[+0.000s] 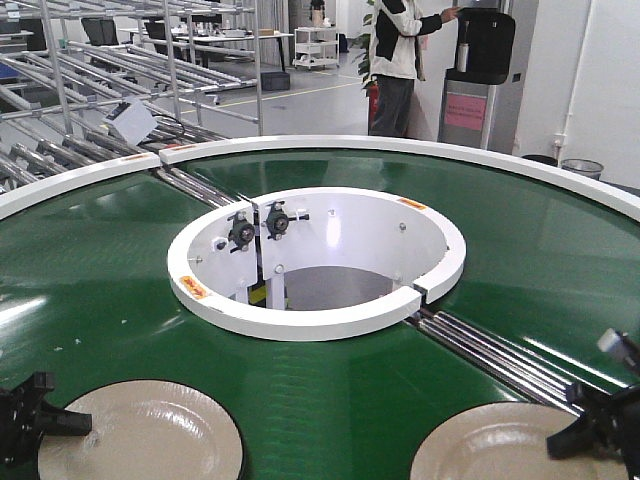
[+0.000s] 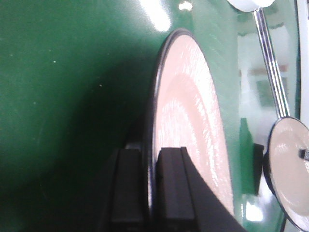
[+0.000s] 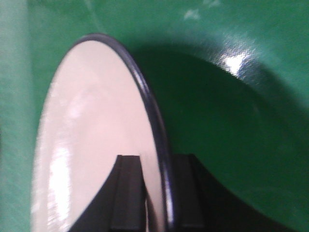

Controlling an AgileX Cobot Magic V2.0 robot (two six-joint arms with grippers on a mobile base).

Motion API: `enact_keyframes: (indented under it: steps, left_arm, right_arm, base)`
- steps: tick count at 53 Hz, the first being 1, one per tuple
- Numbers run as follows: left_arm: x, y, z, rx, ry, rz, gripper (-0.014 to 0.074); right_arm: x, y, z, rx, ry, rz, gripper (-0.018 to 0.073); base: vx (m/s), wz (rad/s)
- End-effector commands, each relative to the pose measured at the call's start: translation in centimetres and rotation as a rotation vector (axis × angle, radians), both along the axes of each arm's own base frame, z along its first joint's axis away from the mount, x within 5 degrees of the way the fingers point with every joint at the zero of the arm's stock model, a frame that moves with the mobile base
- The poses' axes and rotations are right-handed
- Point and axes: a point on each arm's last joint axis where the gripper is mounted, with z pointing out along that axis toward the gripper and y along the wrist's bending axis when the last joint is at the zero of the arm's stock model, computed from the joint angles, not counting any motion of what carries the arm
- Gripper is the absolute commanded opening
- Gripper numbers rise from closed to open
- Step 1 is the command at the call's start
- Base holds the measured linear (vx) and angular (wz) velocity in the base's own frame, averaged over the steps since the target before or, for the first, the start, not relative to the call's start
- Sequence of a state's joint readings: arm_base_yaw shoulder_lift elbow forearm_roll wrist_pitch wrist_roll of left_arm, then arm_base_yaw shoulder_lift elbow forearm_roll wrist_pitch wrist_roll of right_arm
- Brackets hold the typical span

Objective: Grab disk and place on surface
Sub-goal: 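Close both grippers on the black rims of the plates, then lift both plates off the conveyor with both grippers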

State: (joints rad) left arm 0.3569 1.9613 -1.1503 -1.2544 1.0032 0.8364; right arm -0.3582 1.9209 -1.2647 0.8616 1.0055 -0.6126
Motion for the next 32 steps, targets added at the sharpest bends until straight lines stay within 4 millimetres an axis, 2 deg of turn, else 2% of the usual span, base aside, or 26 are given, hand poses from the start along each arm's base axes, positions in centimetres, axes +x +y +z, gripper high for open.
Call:
enact_keyframes:
  steps: [1, 12, 23, 25, 26, 32]
  left_arm:
    - [0.5, -0.9, 3.3, -0.131, -0.102, 0.005, -0.0009]
    - [1.0, -1.5, 6.5, -0.431, -0.241, 0.045, -0.0006]
    - [0.2, -2.0, 10.0, -0.435, -0.330, 0.042, -0.0005]
    - [-0.1, -2.1, 10.9, -0.442, -0.347, 0.045, -0.0005]
    - [-0.9, -2.3, 13.3, -0.484, -0.385, 0.065, -0.0003]
    - [-1.8, -2.6, 15.6, -0.494, -0.430, 0.070, -0.0002]
  right_arm:
    - [-0.1, -1.1, 5.4, 0.013, -0.181, -0.128, -0.0009]
    - [-2.0, -0.1, 12.4, 0.180, -0.378, -0.205, -0.0009]
    - [-4.2, 1.3, 17.3, 0.268, -0.502, -0.229, -0.0009]
    - [-4.7, 1.5, 18.0, 0.280, -0.518, -0.234, -0.0009]
    - [-5.6, 1.9, 19.4, 0.294, -0.552, -0.239, -0.0009]
    - [-6.3, 2.3, 20.4, 0.316, -0.575, -0.243, -0.0009]
  base:
    - [0.00, 0.00]
    - [0.00, 0.00]
    - [0.00, 0.00]
    - [0.00, 0.00]
    - [0.00, 0.00]
    - [0.00, 0.00]
